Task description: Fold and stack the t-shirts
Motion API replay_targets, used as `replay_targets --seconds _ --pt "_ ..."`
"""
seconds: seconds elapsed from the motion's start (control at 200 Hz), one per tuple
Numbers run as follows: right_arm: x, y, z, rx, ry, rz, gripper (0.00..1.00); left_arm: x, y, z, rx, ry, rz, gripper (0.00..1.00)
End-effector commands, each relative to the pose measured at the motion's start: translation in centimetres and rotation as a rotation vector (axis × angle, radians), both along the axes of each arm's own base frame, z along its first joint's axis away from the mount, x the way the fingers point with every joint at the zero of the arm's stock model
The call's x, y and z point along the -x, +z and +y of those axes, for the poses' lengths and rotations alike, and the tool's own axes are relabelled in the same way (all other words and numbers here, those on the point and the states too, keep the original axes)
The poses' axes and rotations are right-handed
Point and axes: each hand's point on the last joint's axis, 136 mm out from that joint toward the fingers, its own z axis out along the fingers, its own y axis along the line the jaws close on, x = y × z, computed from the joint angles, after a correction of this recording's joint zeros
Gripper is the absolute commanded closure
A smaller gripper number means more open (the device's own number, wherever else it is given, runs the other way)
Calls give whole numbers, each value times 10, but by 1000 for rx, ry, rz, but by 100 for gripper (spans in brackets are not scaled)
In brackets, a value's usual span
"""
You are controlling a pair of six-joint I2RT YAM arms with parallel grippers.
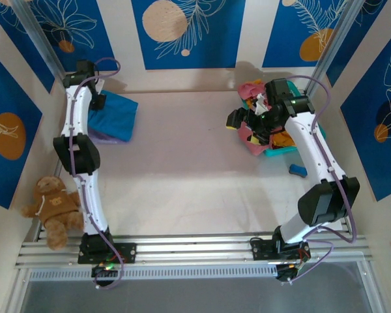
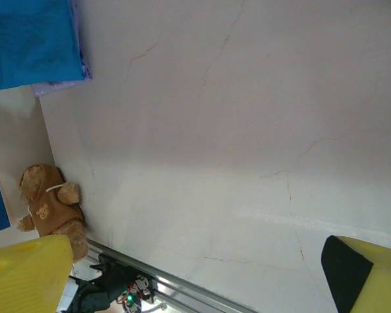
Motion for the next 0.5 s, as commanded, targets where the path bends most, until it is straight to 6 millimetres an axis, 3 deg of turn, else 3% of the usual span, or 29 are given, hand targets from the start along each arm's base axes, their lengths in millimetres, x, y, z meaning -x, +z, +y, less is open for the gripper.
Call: replay_targets --seconds 0.0,0.325,0.495 --pt "5 7 12 -29 38 23 1 -2 -12 24 -37 30 13 100" --pt "-5 7 31 -17 85 49 1 3 -58 49 -64 64 80 100" --pt "-4 1 39 -18 102 68 1 1 -71 67 -147 90 86 100"
